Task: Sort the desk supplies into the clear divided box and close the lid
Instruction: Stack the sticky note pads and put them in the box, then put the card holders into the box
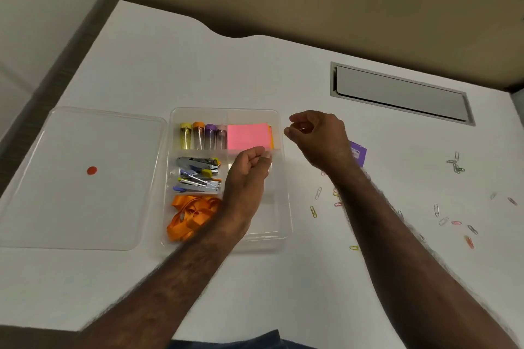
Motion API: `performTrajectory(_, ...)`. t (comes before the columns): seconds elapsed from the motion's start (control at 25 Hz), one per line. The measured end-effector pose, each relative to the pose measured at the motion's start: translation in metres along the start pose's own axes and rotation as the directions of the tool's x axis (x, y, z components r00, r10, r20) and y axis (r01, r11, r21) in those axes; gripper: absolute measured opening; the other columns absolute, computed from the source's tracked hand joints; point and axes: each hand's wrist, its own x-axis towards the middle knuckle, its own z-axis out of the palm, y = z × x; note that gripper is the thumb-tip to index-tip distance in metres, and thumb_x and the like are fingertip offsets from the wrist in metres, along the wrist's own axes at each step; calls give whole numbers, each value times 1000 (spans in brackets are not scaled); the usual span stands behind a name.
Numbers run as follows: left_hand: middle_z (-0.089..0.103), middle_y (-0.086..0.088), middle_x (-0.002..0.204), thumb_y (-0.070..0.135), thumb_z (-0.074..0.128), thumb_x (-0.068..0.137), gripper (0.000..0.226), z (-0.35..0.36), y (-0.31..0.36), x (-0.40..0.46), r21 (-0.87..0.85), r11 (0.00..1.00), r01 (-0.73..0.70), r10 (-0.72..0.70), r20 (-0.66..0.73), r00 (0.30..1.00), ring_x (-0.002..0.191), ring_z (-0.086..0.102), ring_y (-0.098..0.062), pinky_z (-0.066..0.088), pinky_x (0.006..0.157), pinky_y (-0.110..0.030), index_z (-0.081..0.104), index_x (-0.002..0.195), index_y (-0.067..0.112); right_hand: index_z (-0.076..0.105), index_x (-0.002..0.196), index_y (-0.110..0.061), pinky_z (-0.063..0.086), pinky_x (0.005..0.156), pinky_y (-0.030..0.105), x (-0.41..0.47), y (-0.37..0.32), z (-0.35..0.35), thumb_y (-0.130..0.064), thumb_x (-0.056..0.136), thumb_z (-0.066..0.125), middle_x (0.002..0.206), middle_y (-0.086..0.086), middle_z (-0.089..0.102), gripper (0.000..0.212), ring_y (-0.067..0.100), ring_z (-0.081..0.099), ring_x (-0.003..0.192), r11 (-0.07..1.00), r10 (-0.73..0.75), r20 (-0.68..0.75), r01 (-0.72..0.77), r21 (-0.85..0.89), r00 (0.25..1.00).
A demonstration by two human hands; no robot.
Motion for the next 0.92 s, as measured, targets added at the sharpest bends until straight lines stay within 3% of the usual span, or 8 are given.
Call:
performTrajectory(0.28,72,7,119,37,64,98,28,63,-8,-31,69,990,-126,118,114,986,113,67,-10,54,98,-29,64,124,27,75,116,-22,47,73,9,-64,80,-41,-38,87,79,104,-10,75,33,2,69,91,985,139,-101,-127,112,985)
performTrajectory(0.44,74,6,115,33,65,99,22,108,-23,-48,100,986,-135,118,155,981,104,71,-7,56,80,-17,65,119,26,73,117,-27,56,81,22,-91,149,-57,-46,82,81,105,-13,73,40,3,67,89,973,223,-115,-214,87,968)
performTrajectory(0.6,70,5,120,32,62,101,27,151,-51,-56,298,940,-166,118,173,978,111,67,-14,56,92,-24,62,125,20,69,124,-28,47,83,24,-108,207,-61,-53,78,82,124,-7,71,54,10,63,102,965,254,-99,-260,-44,962)
performTrajectory(0.76,66,5,124,35,61,101,30,173,-82,-60,514,839,-178,103,170,980,111,63,-13,49,89,-19,58,128,21,60,135,-26,46,89,26,-119,238,-54,-60,73,83,132,-3,63,75,17,58,114,966,222,-40,-225,-126,974)
performTrajectory(0.92,66,2,129,35,62,100,31,184,-105,-65,603,780,-165,99,142,985,110,60,-10,48,88,-22,57,127,21,45,146,-26,49,94,30,-123,255,-49,-60,73,82,138,0,55,88,20,52,121,971,200,42,-192,-143,979)
